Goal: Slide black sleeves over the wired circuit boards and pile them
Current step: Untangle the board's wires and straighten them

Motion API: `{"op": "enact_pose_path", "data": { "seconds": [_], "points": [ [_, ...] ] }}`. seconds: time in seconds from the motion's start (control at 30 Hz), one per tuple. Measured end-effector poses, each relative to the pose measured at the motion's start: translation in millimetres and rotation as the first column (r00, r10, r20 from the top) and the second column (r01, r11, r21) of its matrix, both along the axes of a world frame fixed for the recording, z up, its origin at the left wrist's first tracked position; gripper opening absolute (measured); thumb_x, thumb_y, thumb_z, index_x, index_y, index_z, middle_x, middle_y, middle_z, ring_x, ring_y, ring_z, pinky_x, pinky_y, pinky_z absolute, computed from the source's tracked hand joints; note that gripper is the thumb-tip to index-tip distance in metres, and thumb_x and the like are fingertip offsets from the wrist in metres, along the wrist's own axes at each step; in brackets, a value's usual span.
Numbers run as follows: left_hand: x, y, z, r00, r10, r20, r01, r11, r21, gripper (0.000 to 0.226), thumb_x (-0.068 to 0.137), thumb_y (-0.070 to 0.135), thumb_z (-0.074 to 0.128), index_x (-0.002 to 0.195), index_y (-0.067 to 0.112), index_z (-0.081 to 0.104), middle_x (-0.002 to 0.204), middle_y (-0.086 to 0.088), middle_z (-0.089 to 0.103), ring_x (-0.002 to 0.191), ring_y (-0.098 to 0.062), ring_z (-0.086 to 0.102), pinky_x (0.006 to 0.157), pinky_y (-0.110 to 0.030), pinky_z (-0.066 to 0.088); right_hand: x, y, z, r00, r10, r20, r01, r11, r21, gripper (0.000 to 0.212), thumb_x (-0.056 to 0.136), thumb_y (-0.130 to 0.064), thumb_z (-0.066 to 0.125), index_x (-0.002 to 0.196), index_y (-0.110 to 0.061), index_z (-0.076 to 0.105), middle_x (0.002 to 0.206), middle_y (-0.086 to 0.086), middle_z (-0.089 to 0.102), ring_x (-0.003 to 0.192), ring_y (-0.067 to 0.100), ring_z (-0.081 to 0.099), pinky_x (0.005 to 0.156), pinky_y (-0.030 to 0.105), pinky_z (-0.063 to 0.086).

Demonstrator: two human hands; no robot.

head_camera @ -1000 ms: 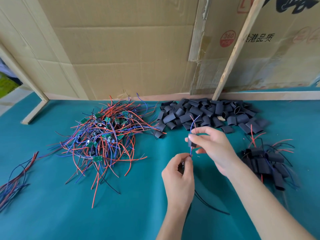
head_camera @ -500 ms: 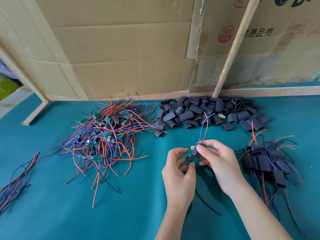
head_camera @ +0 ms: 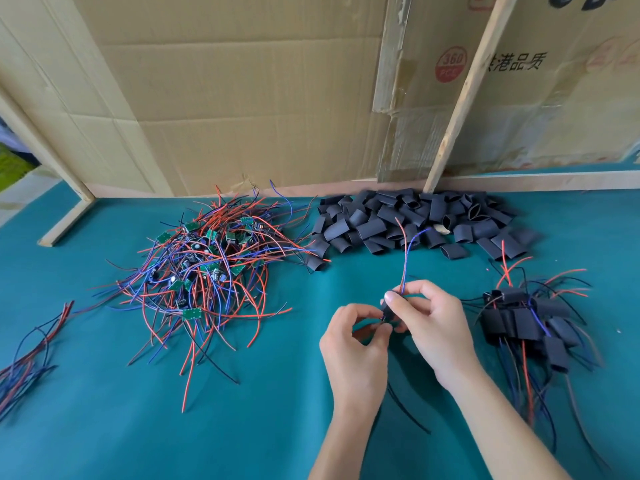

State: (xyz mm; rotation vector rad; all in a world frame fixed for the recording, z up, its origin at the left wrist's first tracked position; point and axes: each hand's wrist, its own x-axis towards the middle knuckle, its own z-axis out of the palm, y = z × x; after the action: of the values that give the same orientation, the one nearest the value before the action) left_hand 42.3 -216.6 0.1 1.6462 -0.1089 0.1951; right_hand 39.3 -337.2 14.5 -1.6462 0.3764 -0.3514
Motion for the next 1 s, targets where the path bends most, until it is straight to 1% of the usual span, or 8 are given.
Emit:
{"op": "enact_pose_path", "data": {
  "seconds": [0.17,0.43,0.57,0.67,0.77,0.83,0.93,1.0],
  "points": [
    [1,1,-1,1.0,-0.003,-0.02,0.002,0.999,-0.052,0.03,0.083,-0.01,0.066,0.084,0.021,0.07,0.088,0.012,0.071,0.09,-0.008,0.069,0.077,-0.015,0.055,-1,0,3,0.999,0.025,-0.026,-0.023,0.996,0.083,0.004,0.094,-0.015,0.074,0.093,-0.011,0.071,0.08,0.007,0.079,0.068,0.02,0.074,0.058,0.023,0.055],
    [2,-1,1,0.996,-0.016,-0.087,0.007,0.994,-0.113,0.019,0.085,0.007,0.071,0.083,0.024,0.066,0.086,0.005,0.07,0.063,-0.013,0.068,0.064,-0.021,0.053,-5,7,12,0.991,0.135,-0.025,-0.13,0.98,0.148,0.009,0.093,-0.016,0.074,0.084,-0.016,0.076,0.069,0.005,0.068,0.062,0.018,0.056,0.056,0.026,0.047],
    [0,-2,3,0.996,-0.046,-0.08,0.036,0.991,-0.128,0.013,0.087,0.025,0.079,0.083,0.023,0.066,0.083,0.006,0.068,0.058,-0.006,0.058,0.061,-0.014,0.046,-13,-12,24,1.0,-0.011,0.003,0.01,0.994,0.113,0.008,0.092,-0.015,0.075,0.084,-0.017,0.078,0.075,0.008,0.072,0.059,0.015,0.058,0.051,0.023,0.045],
    [1,-1,1,0.996,-0.044,-0.073,0.035,0.992,-0.12,0.013,0.091,0.018,0.072,0.081,0.022,0.066,0.076,0.012,0.068,0.062,-0.003,0.056,0.061,-0.012,0.043,-26,-54,41,0.977,-0.209,-0.038,0.198,0.963,-0.184,0.007,0.086,-0.041,0.078,0.089,-0.035,0.078,0.08,0.002,0.078,0.058,0.011,0.065,0.052,0.024,0.048],
    [2,-2,-1,0.996,-0.052,-0.071,0.046,0.995,-0.089,0.016,0.09,0.008,0.066,0.082,0.022,0.067,0.077,0.012,0.067,0.064,-0.004,0.056,0.063,-0.016,0.044,-36,-99,64,0.837,-0.522,-0.164,0.275,0.661,-0.698,0.051,0.072,-0.078,0.058,0.098,-0.036,0.071,0.088,-0.006,0.077,0.087,0.028,0.071,0.078,0.045,0.059],
    [2,-2,-1,0.996,-0.051,-0.071,0.045,0.995,-0.088,0.017,0.089,0.006,0.063,0.083,0.021,0.067,0.078,0.011,0.068,0.068,-0.006,0.058,0.065,-0.017,0.046,-32,-106,86,0.792,-0.609,-0.044,0.386,0.555,-0.737,0.054,0.074,-0.073,0.052,0.093,-0.026,0.068,0.091,-0.002,0.076,0.094,0.037,0.069,0.084,0.052,0.058],
    [1,-3,-1,0.997,-0.035,-0.07,0.029,0.996,-0.087,0.017,0.082,0.007,0.057,0.083,0.021,0.067,0.08,0.009,0.067,0.07,-0.006,0.06,0.066,-0.018,0.047,1,-54,107,0.92,-0.383,0.084,0.315,0.592,-0.742,0.031,0.078,-0.056,0.055,0.082,-0.03,0.071,0.076,-0.01,0.074,0.083,0.031,0.068,0.075,0.04,0.057],
    [2,-3,-1,0.998,-0.022,-0.06,0.017,0.997,-0.077,0.02,0.079,0.003,0.055,0.084,0.02,0.067,0.079,0.009,0.068,0.07,-0.005,0.059,0.066,-0.018,0.048,31,-3,102,0.997,-0.014,-0.081,-0.056,0.61,-0.791,0.021,0.081,-0.049,0.063,0.085,-0.032,0.075,0.08,-0.014,0.075,0.085,0.022,0.069,0.076,0.036,0.056]
  ]
}}
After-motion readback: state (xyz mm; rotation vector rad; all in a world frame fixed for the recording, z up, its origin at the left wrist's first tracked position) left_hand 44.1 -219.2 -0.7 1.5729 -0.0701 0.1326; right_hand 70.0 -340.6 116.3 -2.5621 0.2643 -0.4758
